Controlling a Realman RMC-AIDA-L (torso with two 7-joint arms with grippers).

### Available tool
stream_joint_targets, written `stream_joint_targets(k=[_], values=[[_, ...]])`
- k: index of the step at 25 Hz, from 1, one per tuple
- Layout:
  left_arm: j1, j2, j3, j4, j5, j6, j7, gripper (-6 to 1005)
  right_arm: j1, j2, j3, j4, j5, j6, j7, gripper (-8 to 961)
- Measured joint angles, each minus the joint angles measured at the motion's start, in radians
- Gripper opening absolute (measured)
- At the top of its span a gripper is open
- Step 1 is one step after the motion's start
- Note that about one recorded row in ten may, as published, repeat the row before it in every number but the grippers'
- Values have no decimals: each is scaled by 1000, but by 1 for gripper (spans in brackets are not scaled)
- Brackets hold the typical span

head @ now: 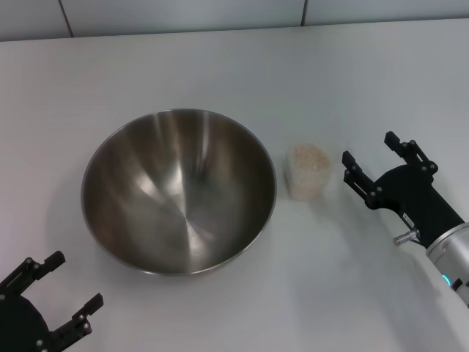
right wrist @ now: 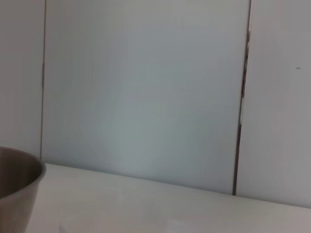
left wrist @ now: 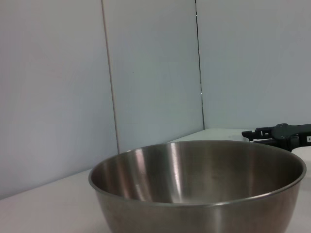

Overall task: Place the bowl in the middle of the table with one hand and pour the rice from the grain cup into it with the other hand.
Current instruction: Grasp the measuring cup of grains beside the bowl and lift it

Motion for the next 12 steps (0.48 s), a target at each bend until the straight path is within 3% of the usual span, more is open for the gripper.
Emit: stream_joint_targets(k=[12], values=[[1, -1, 0, 0, 0, -1, 0, 802, 39, 0, 1, 0, 0, 45, 0, 771]])
